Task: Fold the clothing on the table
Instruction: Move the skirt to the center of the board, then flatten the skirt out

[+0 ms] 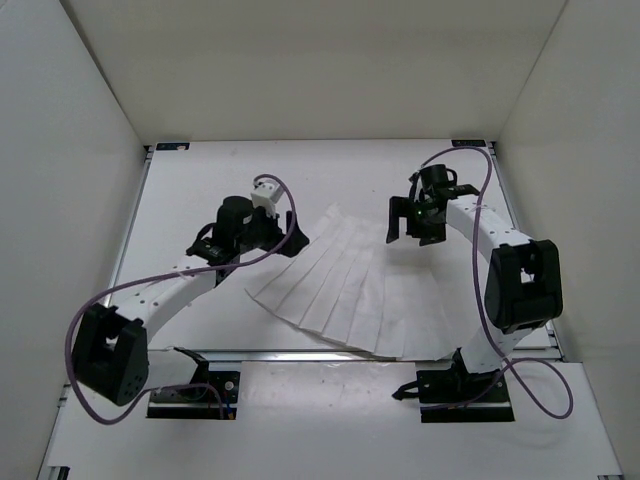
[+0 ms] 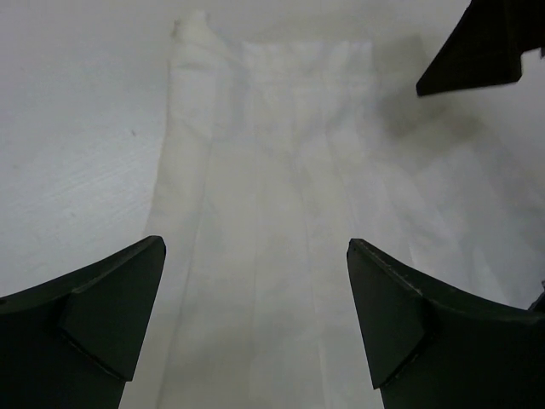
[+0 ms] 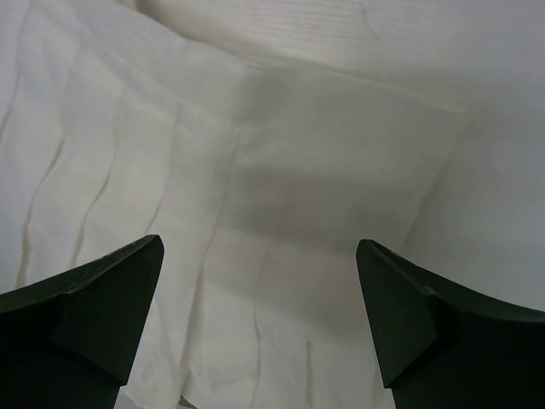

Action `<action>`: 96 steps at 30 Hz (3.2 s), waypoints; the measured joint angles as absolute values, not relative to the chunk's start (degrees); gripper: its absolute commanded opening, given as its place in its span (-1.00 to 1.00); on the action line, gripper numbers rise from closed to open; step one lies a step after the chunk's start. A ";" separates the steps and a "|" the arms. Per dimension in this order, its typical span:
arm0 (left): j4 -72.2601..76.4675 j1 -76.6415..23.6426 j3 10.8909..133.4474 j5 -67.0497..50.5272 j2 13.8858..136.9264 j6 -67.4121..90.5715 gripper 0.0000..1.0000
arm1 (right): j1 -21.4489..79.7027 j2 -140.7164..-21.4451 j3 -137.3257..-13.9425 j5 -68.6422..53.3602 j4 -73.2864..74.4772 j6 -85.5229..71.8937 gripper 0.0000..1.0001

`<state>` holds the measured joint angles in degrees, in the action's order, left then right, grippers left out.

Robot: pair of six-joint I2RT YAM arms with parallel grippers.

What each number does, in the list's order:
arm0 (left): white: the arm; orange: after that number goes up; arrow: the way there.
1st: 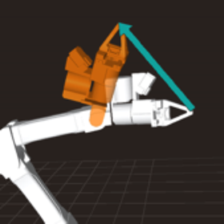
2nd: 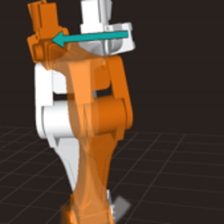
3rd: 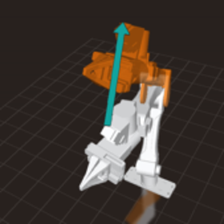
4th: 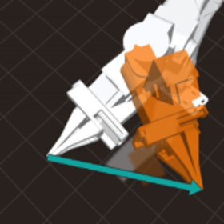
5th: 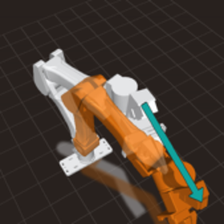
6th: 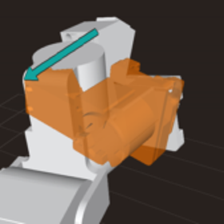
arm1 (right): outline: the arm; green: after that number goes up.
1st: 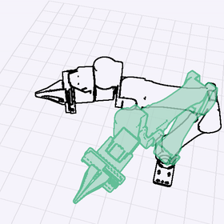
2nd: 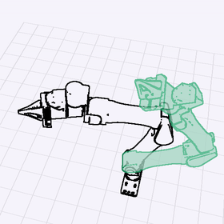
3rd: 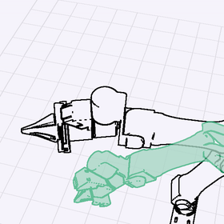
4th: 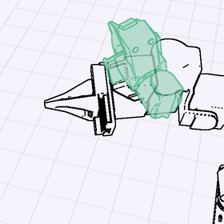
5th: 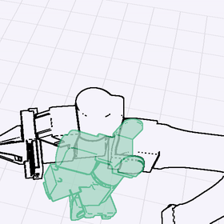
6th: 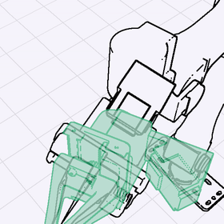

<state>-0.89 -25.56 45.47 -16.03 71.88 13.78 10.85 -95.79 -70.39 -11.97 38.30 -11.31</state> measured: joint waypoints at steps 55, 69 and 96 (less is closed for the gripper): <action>0.16 -20.71 86.65 -33.58 124.55 18.70 0.97 | -0.01 -110.50 -73.38 -15.94 28.40 -10.04 -0.99; -1.15 -20.34 89.23 -32.77 129.23 17.63 0.76 | 1.32 -110.41 -73.73 -20.56 29.36 -9.58 -1.00; 2.81 -20.03 85.06 -36.38 129.73 21.91 -1.00 | 3.38 -110.85 -81.67 -20.60 35.53 -7.18 -1.00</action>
<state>2.81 -20.03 85.06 -36.38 129.73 21.91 3.38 -110.85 -81.67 -20.60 35.53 -7.18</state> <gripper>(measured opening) 0.053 0.006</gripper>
